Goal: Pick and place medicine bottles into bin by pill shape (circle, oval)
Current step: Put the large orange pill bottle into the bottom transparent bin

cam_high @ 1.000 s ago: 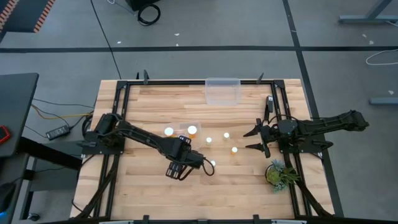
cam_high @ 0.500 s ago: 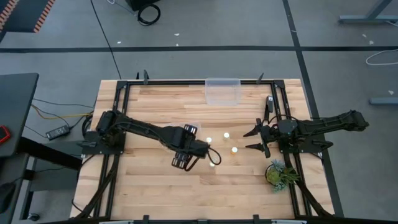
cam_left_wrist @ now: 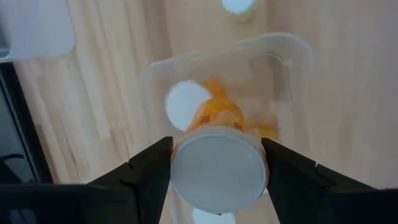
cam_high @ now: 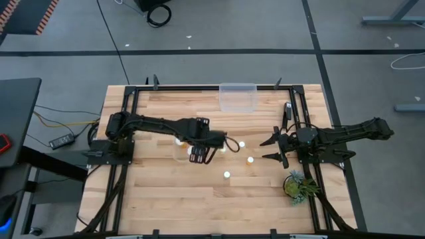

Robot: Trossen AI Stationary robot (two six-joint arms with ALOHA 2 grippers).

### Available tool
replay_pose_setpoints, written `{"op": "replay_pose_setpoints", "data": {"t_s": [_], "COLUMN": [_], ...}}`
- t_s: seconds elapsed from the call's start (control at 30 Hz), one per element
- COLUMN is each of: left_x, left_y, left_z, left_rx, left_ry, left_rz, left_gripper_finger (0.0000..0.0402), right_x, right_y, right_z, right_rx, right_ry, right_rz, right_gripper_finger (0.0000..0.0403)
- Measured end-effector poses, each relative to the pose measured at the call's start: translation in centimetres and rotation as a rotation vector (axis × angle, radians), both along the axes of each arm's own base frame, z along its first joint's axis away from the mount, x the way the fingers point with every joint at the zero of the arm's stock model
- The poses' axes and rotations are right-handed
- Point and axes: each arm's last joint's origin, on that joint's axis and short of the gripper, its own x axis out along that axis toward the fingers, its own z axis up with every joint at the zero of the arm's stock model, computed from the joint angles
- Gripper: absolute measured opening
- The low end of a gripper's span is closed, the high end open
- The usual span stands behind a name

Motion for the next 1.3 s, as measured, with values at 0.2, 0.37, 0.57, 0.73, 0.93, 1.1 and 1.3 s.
{"op": "replay_pose_setpoints", "data": {"t_s": [0.2,0.37,0.57,0.73,0.93,1.1,1.3], "left_x": [0.6,0.6,0.2,-0.4,0.0,0.4,0.6], "left_y": [0.9,0.9,0.8,0.9,0.9,0.8,0.9], "left_z": [0.0,-0.2,-2.7,-4.6,-4.9,-4.8,-4.8], "left_rx": [-0.083,-0.083,-0.123,-0.119,-0.118,-0.120,-0.121], "left_ry": [-0.044,-0.045,0.007,0.054,0.011,-0.036,-0.054], "left_rz": [-0.007,-0.028,-0.034,-0.028,-0.030,-0.033,-0.033], "left_gripper_finger": [0.0233,0.0233,0.0241,0.0233,0.0237,0.0240,0.0231], "right_x": [0.0,0.0,0.0,0.0,0.0,0.0,0.0], "right_y": [0.0,0.0,0.0,0.0,0.0,0.0,0.0], "right_z": [0.0,0.0,0.0,0.0,0.0,0.0,0.0], "right_rx": [0.000,0.000,0.000,0.000,0.000,0.000,0.000], "right_ry": [0.000,0.000,0.000,0.000,0.000,0.000,0.000], "right_rz": [0.000,0.000,0.000,0.000,0.000,0.000,0.000], "right_gripper_finger": [0.0257,0.0257,0.0257,0.0257,0.0257,0.0257,0.0257]}}
